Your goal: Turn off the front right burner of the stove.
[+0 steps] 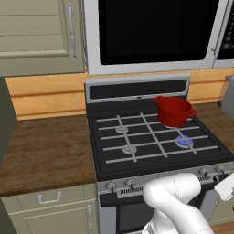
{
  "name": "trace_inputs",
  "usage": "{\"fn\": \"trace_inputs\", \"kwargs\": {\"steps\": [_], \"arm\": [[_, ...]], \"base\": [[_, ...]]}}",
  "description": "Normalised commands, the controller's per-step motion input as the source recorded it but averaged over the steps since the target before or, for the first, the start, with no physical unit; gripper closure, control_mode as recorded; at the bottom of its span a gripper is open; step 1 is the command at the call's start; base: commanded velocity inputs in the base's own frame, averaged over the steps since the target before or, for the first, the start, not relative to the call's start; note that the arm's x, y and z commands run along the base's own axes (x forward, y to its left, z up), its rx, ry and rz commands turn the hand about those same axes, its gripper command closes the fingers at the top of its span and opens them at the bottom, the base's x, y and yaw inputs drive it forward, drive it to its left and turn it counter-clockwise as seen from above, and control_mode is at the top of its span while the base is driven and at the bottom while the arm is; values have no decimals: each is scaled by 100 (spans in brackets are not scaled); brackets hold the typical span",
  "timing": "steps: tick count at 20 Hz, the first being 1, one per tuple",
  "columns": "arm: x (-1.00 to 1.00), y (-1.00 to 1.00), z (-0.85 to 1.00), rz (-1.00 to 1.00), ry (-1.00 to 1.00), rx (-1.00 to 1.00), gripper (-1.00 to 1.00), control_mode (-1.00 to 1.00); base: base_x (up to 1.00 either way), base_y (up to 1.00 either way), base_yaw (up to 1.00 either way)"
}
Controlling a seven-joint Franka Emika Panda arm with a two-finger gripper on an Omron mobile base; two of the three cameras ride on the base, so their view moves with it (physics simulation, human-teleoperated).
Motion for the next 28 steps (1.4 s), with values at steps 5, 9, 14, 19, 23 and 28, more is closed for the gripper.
{"fn": "trace_inputs", "kwargs": {"steps": [5, 9, 14, 19, 23, 28], "arm": [[15, 0, 0, 0, 0, 0, -100, -100], [23, 0, 1, 0, 4, 0, 100, -100], [6, 0, 0, 0, 2, 0, 100, -100], [4, 0, 2, -1, 1, 3, 100, -100], [36, 0, 14, -7, 8, 15, 100, -100], [67, 0, 13, -11, 14, 21, 100, -100]], "base": [[0, 0, 0], [0, 0, 0], [0, 0, 0], [0, 0, 0], [0, 0, 0], [0, 0, 0]]}}
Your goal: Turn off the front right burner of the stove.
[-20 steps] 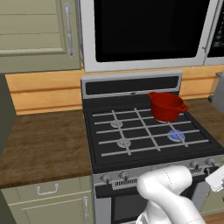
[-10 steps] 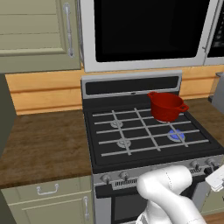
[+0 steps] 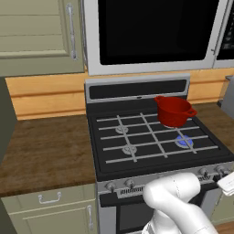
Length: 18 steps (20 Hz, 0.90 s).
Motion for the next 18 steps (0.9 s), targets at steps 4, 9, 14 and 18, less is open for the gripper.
{"fn": "trace_inputs", "kwargs": {"steps": [4, 9, 14, 18], "arm": [[70, 0, 7, -12, 13, 31, 100, -100], [33, -6, 27, -8, 2, 36, 100, -100], [6, -18, 57, -6, -7, 36, 100, -100], [1, -38, 66, -8, -18, 39, 100, -100]], "base": [[0, 0, 0], [0, 0, 0], [0, 0, 0], [0, 0, 0]]}}
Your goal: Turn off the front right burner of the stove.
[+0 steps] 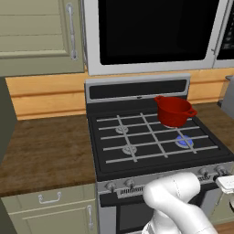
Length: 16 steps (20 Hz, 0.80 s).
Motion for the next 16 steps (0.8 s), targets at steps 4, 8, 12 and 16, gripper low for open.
{"fn": "trace_inputs", "kwargs": {"steps": [4, 8, 12, 16], "arm": [[15, -62, 70, -12, -17, 44, 100, -100], [34, -84, 69, -17, -15, 51, 100, -100], [46, -96, 58, -20, -11, 52, 100, -100], [45, -100, 50, -23, -8, 56, 100, -100]], "base": [[0, 0, 0], [0, 0, 0], [0, 0, 0], [0, 0, 0]]}}
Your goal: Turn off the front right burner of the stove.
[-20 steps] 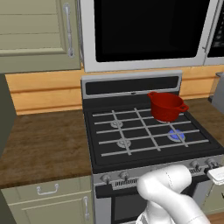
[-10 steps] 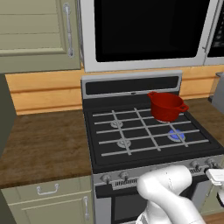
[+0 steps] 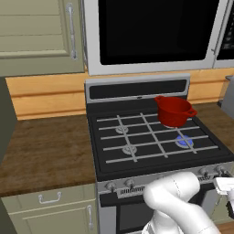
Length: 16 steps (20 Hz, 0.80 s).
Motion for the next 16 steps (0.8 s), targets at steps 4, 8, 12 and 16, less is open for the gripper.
{"fn": "trace_inputs", "kwargs": {"steps": [4, 8, 12, 16], "arm": [[19, -100, 49, -27, 0, 69, 100, -100], [24, -99, 63, -27, 0, 74, 100, -100], [48, -92, 79, -28, 0, 79, 100, -100], [38, -89, 56, -34, 0, 78, 100, -100]], "base": [[0, 0, 0], [0, 0, 0], [0, 0, 0], [0, 0, 0]]}}
